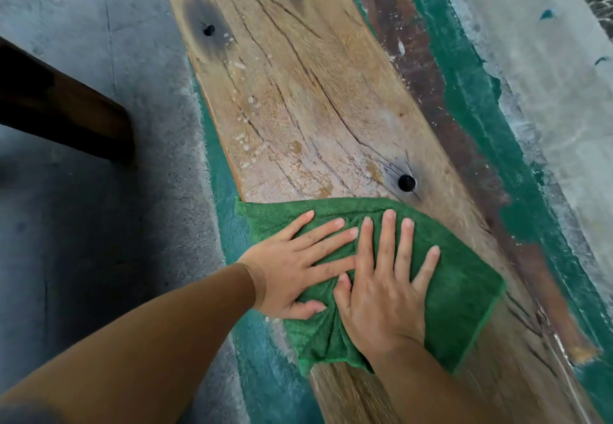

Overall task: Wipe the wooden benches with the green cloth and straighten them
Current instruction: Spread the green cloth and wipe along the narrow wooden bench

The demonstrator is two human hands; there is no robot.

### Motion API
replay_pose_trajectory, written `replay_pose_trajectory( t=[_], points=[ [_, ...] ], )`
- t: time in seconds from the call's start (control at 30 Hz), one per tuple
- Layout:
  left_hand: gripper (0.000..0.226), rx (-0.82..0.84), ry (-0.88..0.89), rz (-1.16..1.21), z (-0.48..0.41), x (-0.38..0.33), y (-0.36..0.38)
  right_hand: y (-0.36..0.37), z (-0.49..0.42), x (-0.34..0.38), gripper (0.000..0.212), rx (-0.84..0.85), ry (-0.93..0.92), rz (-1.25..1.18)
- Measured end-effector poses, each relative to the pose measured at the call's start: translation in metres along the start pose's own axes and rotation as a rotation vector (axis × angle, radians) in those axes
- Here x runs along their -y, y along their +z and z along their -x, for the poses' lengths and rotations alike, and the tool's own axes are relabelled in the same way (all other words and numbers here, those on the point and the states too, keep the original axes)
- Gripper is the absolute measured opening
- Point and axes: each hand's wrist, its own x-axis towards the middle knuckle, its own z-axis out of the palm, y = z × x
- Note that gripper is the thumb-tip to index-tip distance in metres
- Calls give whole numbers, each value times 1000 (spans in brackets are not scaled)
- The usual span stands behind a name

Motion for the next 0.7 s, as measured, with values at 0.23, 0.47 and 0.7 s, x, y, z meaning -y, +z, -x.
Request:
replay_pose_trajectory(
  t=[0.23,0.47,0.7],
  points=[
    [85,-19,-13,-20,-6,61,-9,-7,-57,26,81,-15,13,14],
    [82,-23,-7,-14,-12,145,-22,-17,-133,61,82,-56,34,7],
    [81,-53,-2,-3,-19,219,-28,-26,-201,91,83,-63,45,26]
  ],
)
